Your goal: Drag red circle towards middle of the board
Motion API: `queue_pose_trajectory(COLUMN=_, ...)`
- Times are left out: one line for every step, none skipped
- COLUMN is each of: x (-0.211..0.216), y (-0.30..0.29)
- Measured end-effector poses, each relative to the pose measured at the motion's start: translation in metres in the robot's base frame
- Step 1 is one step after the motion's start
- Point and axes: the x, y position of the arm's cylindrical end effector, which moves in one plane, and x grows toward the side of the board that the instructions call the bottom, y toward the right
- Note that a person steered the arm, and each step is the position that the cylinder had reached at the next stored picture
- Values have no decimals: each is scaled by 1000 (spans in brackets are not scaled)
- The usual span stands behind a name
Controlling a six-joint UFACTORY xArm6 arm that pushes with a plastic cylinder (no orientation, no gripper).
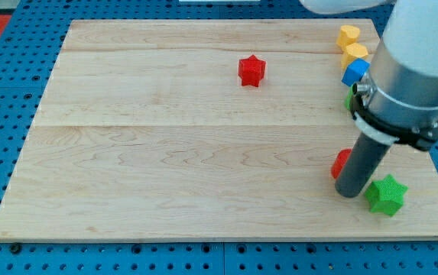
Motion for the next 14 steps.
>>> queue_pose_trajectory(x=-36, y=-3)
queue_pose_trajectory(x=-85, y=-20)
queue_pose_trajectory(x=-103, y=-29)
queue_pose_trajectory(x=-42, y=-29)
queue_pose_trajectory(x=14, y=-29)
queue_pose_trajectory(x=-31, y=-19)
queue_pose_trajectory(x=-51, y=-13)
queue_pose_trajectory(x=-49, y=2)
queue_pose_trajectory(x=-48, y=37)
queue_pose_trajectory(x=-77, y=50)
queue_pose_trajectory(x=-101, y=44)
queue_pose_trajectory(x=-101, y=32)
queue_pose_trajectory(x=-101, y=15)
queue_pose_trajectory(x=-101, y=-12)
